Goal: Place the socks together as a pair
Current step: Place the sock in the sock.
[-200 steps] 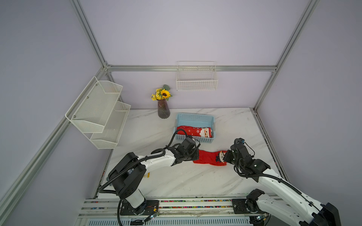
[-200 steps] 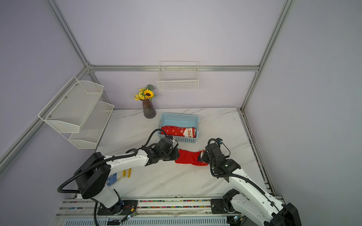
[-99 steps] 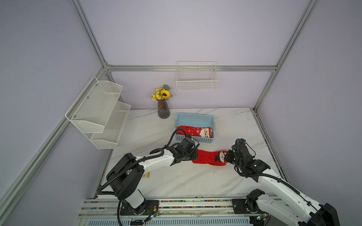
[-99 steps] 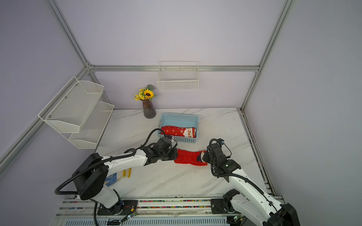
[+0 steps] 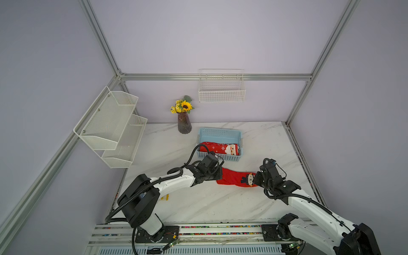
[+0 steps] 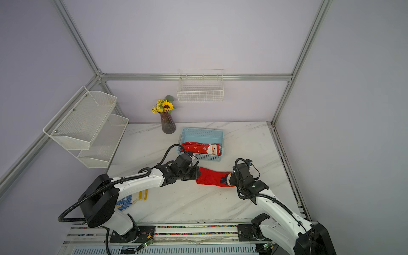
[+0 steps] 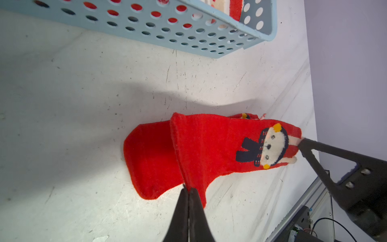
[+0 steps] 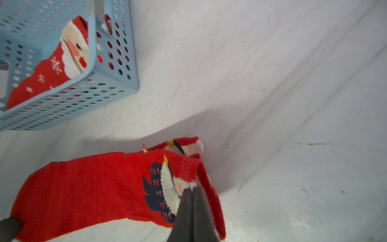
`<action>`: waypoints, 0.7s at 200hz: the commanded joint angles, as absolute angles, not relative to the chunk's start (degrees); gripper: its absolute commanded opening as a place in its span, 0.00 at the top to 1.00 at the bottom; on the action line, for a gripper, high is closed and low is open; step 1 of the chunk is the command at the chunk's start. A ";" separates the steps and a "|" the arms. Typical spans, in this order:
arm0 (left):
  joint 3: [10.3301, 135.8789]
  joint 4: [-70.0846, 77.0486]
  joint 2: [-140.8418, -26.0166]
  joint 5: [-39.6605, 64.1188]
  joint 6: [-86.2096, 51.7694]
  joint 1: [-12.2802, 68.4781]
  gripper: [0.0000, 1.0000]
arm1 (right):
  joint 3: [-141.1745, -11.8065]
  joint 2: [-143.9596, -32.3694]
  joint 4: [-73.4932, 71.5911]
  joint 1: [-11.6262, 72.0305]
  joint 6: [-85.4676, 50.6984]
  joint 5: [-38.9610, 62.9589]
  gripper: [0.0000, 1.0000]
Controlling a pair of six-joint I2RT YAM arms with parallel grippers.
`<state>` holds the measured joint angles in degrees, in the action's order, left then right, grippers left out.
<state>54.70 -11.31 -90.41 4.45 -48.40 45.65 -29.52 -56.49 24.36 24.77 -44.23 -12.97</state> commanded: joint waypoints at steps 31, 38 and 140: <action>52.57 -11.15 -90.99 3.60 -48.58 45.29 1.00 | -27.42 -59.22 18.45 21.41 -41.97 -10.87 1.00; 52.36 -11.49 -90.48 2.99 -48.69 45.26 1.00 | -27.88 -59.40 18.67 21.26 -41.95 -10.37 1.00; 48.89 -11.85 -83.29 1.38 -48.98 45.26 1.00 | -28.96 -60.04 18.63 21.25 -41.22 -7.72 1.00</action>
